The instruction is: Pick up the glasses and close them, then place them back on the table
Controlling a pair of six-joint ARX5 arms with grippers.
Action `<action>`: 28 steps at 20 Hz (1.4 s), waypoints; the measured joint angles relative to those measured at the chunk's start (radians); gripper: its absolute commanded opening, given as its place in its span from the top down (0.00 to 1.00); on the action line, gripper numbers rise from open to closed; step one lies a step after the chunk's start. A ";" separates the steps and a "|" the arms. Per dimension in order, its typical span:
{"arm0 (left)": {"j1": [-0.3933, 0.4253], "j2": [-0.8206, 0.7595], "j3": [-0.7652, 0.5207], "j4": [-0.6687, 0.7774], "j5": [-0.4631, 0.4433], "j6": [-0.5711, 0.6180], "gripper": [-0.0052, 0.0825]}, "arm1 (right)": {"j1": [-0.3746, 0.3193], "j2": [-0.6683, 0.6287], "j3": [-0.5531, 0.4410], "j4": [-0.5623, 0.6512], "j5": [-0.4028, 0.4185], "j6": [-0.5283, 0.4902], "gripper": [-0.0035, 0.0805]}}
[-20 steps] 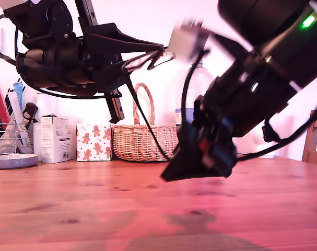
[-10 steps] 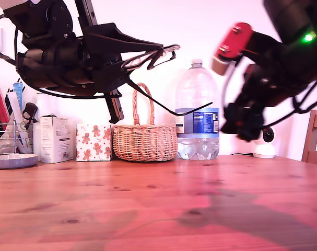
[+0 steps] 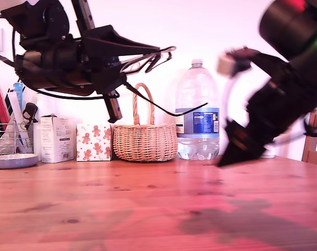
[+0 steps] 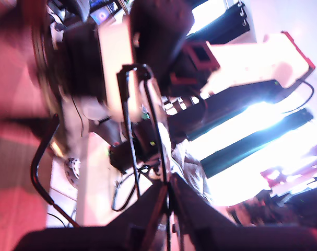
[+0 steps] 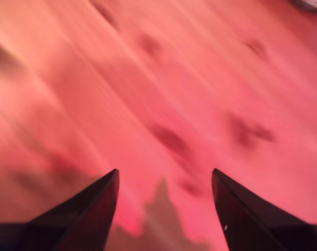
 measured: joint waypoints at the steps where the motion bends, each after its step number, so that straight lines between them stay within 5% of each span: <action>1: 0.003 0.000 0.000 0.001 0.000 0.000 0.97 | 0.009 0.000 0.003 0.002 -0.006 0.085 0.59; 4: 0.005 0.000 0.000 0.012 0.000 0.002 0.97 | 0.011 0.000 0.008 0.033 -0.022 0.341 0.94; 5: 0.005 0.000 0.000 0.019 0.000 0.002 0.97 | 0.005 0.000 0.009 0.047 -0.038 0.357 0.97; 16: 0.005 0.000 0.000 0.031 0.000 0.002 0.97 | 0.098 -0.003 0.031 0.375 -0.141 0.370 0.97; 20: 0.005 0.000 0.000 0.031 0.000 0.002 0.97 | 0.087 -0.062 0.037 0.333 -0.132 0.348 0.97; 25: 0.005 0.000 0.000 0.032 0.000 0.018 0.97 | 0.008 -0.090 0.050 0.118 -0.085 0.340 0.97; 28: 0.005 0.000 0.000 0.042 -0.171 0.026 0.97 | -0.016 -0.089 0.050 0.065 -0.083 0.340 0.97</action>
